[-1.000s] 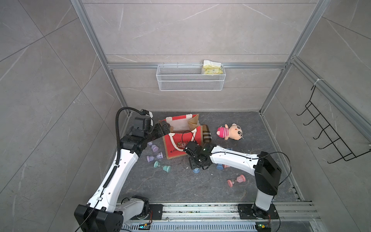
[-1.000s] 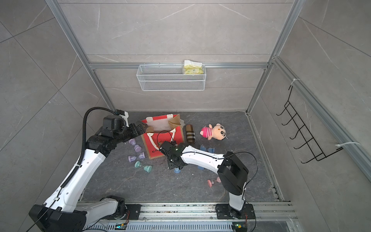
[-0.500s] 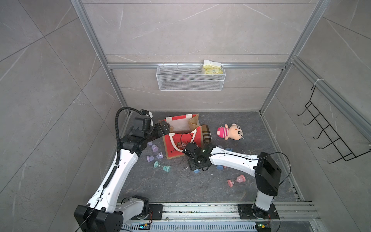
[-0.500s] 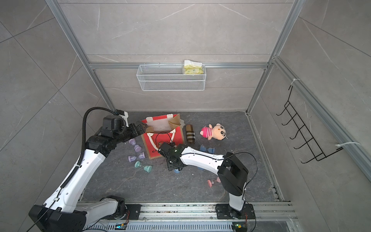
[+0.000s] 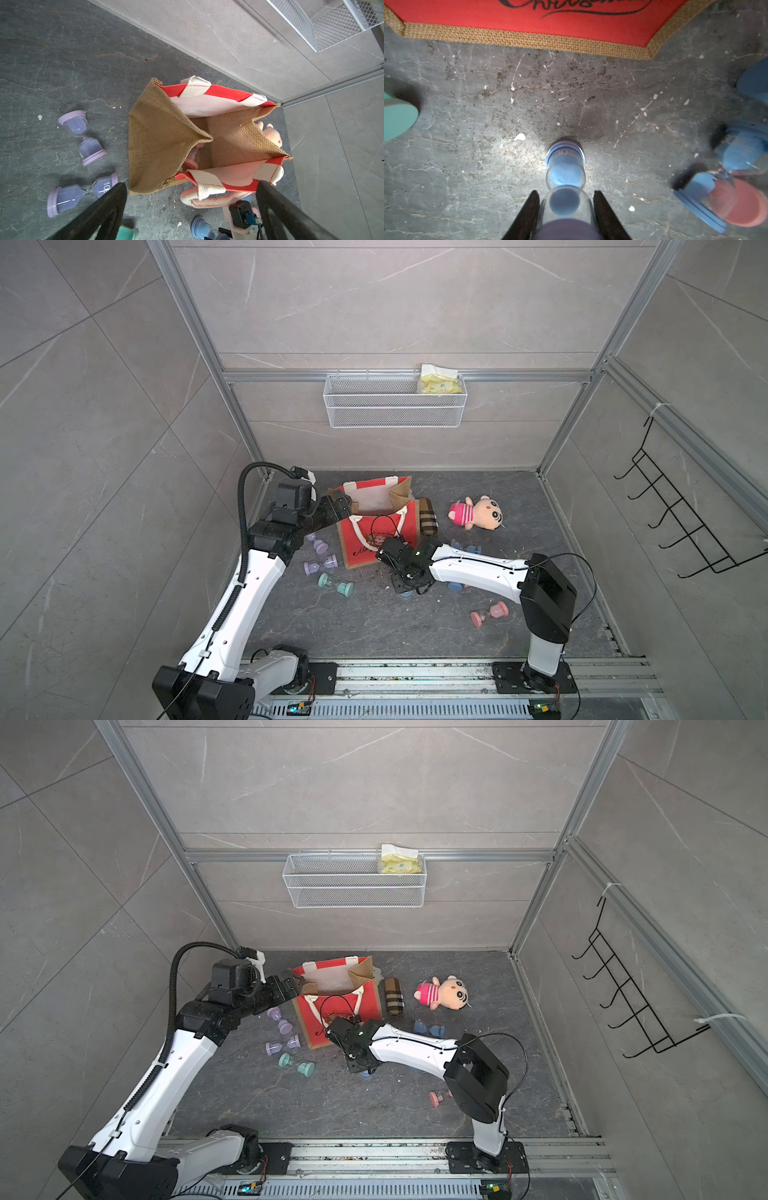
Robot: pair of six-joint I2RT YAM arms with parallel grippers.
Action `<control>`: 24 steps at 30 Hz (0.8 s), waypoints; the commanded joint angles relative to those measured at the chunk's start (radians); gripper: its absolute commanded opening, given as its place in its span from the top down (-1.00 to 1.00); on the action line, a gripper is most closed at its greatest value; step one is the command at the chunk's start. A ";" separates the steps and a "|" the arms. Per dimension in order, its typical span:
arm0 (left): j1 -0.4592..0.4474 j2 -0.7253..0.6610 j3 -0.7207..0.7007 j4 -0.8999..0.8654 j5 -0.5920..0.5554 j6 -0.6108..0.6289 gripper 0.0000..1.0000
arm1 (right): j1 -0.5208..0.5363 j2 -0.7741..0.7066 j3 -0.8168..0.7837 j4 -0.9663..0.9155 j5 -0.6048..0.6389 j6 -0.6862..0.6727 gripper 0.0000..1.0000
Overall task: Put the hourglass into the canvas bag
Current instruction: Pick up the hourglass from the center of the board.
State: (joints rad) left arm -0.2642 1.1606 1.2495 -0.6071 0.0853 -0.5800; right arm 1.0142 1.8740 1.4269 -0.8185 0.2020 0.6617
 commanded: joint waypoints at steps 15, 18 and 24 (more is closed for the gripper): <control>0.009 0.122 0.175 -0.073 -0.002 0.097 -0.99 | 0.006 -0.338 0.051 -0.148 0.045 -0.006 0.74; 0.008 0.182 0.219 -0.078 -0.001 0.098 -0.98 | 0.006 -0.381 0.106 -0.181 0.043 -0.017 0.76; 0.009 0.277 0.241 -0.030 -0.030 0.073 -0.78 | 0.004 -0.389 0.293 -0.198 0.022 -0.075 0.77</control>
State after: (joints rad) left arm -0.2611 1.4151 1.4601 -0.6647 0.0769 -0.5156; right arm 1.0142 1.4940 1.6310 -0.9909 0.2203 0.6304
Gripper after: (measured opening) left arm 0.897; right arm 0.385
